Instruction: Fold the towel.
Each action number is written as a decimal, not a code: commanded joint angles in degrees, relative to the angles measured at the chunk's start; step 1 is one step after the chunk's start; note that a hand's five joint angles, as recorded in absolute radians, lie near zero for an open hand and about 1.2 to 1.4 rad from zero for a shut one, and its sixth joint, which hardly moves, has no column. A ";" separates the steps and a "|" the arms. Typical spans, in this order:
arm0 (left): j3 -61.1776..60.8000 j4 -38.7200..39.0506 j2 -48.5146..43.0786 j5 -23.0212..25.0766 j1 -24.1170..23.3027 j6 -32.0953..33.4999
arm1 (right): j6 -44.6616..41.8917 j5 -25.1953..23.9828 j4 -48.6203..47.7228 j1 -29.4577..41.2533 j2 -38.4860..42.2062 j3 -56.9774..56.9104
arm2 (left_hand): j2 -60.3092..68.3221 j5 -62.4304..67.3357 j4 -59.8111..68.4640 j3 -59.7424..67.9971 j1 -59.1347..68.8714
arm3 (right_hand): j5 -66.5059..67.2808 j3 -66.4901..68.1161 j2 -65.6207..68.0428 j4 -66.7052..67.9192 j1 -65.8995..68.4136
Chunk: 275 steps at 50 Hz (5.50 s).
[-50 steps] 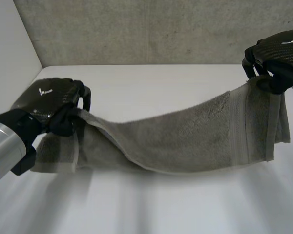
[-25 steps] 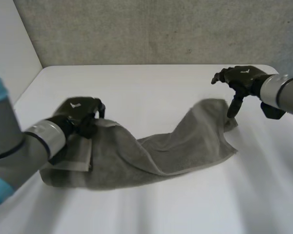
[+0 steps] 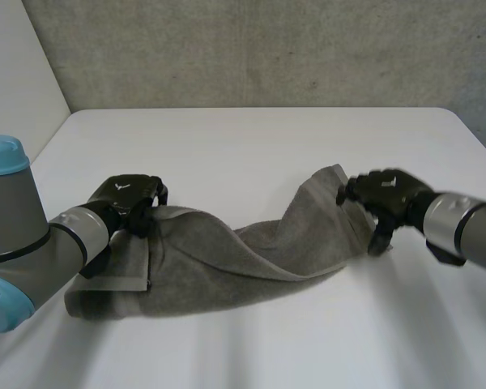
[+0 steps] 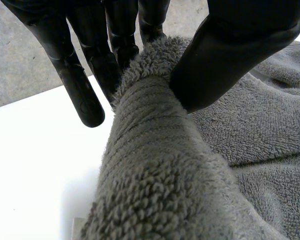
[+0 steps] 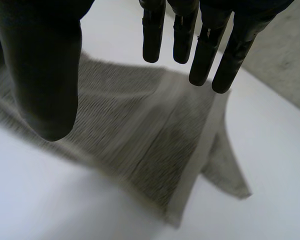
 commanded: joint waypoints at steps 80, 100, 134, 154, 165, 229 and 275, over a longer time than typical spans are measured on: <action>25.39 -1.50 -4.22 -2.99 0.85 -2.81 | 9.39 4.99 -9.91 7.63 15.92 -45.50 | -53.52 -53.13 -52.81 -52.67 -18.74 | 55.45 56.47 57.23 55.89 57.18; 6.63 10.81 -8.62 -3.26 -0.21 10.03 | 5.24 1.99 -11.23 8.25 5.81 -19.45 | -53.35 -52.97 -52.64 -52.50 -18.58 | 55.45 56.47 57.23 55.89 57.18; 10.93 12.22 -20.04 -3.35 -1.96 20.23 | 4.89 1.91 -14.74 6.22 3.00 -8.12 | -43.27 -42.89 -42.56 -42.42 -8.50 | 55.45 56.47 57.23 55.89 57.18; 12.79 11.78 -20.75 -3.61 -4.69 20.23 | 4.80 1.73 -17.47 4.55 3.17 -5.12 | 8.36 8.74 9.07 9.21 43.13 | 55.45 56.47 57.23 55.89 57.18; 0.95 10.72 -5.93 -3.44 -3.55 20.32 | 4.80 1.82 -14.49 3.32 1.51 -5.65 | 8.36 8.74 9.07 9.21 43.14 | 55.45 56.47 57.23 55.89 57.18; -26.59 1.23 38.05 9.92 8.05 16.01 | 5.59 10.96 14.44 18.35 44.04 -83.17 | 8.36 8.74 9.07 9.21 43.14 | -14.55 -13.53 -12.77 -14.11 -12.82; -24.22 4.83 33.83 10.10 9.90 8.63 | -4.08 5.25 2.92 3.24 28.05 -27.80 | 8.36 8.74 9.07 9.21 43.14 | -4.20 -3.18 -2.43 -3.77 -2.48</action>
